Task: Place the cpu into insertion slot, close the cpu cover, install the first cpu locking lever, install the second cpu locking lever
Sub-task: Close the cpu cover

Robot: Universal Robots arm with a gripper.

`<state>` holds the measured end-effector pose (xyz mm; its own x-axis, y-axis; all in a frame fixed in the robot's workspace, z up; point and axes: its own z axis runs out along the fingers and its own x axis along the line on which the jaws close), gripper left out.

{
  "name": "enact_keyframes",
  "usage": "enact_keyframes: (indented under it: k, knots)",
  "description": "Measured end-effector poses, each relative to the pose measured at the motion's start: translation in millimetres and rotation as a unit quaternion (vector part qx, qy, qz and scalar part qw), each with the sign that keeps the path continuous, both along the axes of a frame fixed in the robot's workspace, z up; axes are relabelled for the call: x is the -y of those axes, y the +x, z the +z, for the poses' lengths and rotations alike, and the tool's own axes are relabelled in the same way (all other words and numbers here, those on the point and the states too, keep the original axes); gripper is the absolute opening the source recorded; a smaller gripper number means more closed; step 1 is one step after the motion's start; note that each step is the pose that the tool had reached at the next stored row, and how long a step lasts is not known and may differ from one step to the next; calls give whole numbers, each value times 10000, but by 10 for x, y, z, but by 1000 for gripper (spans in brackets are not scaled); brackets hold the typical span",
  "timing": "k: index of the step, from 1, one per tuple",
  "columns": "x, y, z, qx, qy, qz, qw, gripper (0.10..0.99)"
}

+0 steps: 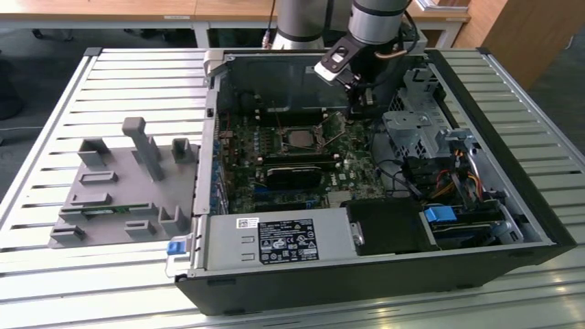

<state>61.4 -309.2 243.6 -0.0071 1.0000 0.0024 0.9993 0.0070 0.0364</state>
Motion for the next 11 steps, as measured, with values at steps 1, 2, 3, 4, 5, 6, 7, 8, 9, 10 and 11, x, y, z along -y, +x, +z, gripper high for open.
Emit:
enact_keyframes:
  k: [1, 2, 3, 4, 5, 6, 7, 8, 9, 10, 11]
  knots:
    - [-2, 0, -15, 0, 0, 0, 10000, 106]
    - [-4, 0, -30, -1, 0, 0, 10000, 106]
    - [-5, 0, -40, 0, 1, 1, 10000, 106]
    - [-5, -8, -43, 0, 0, 0, 10000, 106]
    - [-5, -23, -44, -1, -1, 0, 10000, 106]
    - [-5, -42, -45, -1, 0, 0, 10000, 106]
    - [-4, -63, -46, 0, 0, 0, 10000, 106]
    - [-4, -80, -46, 0, 0, 0, 10000, 106]
    - [-5, -104, -47, 0, 1, 0, 10000, 106]
    - [-5, -127, -47, 0, 1, 1, 10000, 106]
    - [-5, -150, -48, 0, 0, 0, 10000, 106]
